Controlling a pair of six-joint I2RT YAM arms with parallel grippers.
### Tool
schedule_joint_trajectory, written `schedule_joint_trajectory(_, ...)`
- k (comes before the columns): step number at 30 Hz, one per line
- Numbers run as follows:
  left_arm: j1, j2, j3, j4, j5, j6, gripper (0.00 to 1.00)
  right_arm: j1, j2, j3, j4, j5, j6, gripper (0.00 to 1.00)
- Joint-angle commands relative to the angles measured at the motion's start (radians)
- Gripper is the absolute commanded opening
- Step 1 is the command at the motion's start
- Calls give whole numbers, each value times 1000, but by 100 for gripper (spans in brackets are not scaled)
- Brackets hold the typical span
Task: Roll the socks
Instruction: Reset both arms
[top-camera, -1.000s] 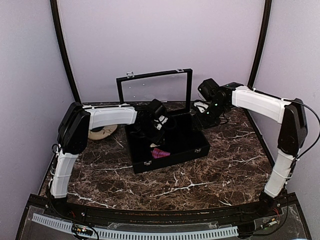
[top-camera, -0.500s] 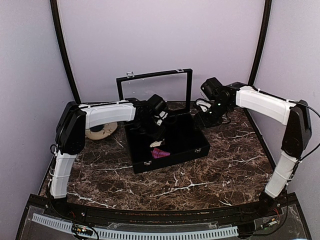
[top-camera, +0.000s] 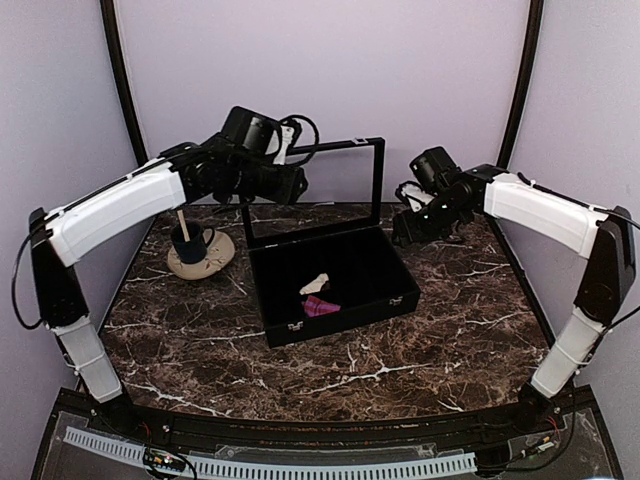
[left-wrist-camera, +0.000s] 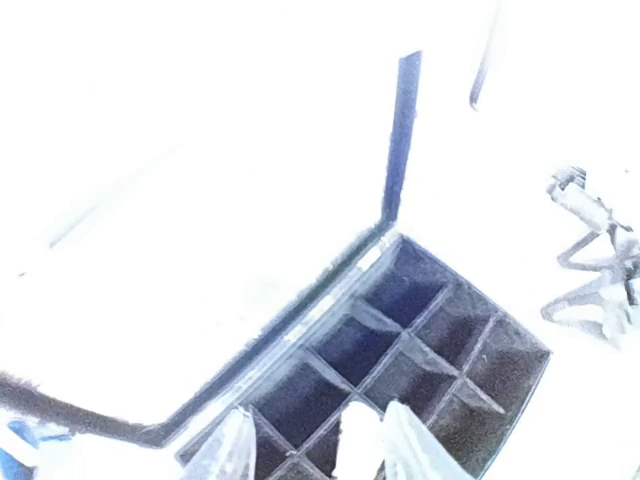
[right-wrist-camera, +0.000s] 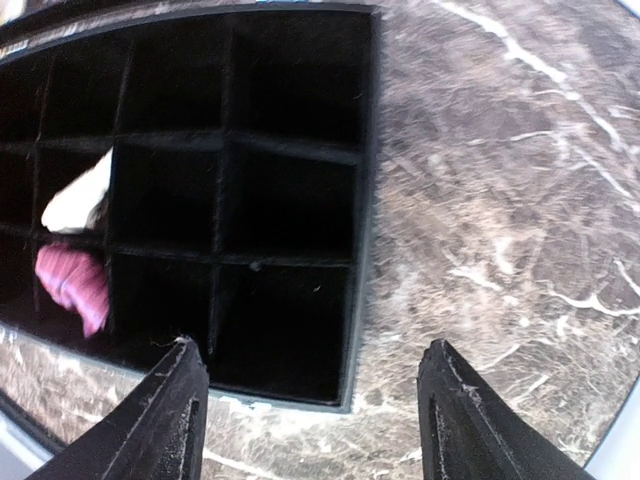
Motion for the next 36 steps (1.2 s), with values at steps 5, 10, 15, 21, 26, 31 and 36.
schedule_joint_trajectory(5,-2,-495,-547,320,-305,80,60,-8,-218,-197,277,260,112,72)
schedule_joint_trajectory(10,-1,-734,-783,387,-399,85,72,-11,-291,-259,320,400,186,81)
schedule_joint_trajectory(15,-1,-855,-899,358,-438,66,73,-10,-316,-282,292,472,268,85)
schedule_joint_trajectory(21,-1,-936,-967,313,-477,40,73,-10,-401,-392,342,490,295,85)
schedule_joint_trajectory(26,0,-945,-969,271,-484,37,73,-11,-436,-411,335,515,296,86)
schedule_joint_trajectory(31,-1,-939,-959,256,-501,44,74,-10,-457,-418,349,516,292,86)
schedule_joint_trajectory(36,0,-949,-982,284,-499,45,74,-10,-459,-415,376,516,279,86)
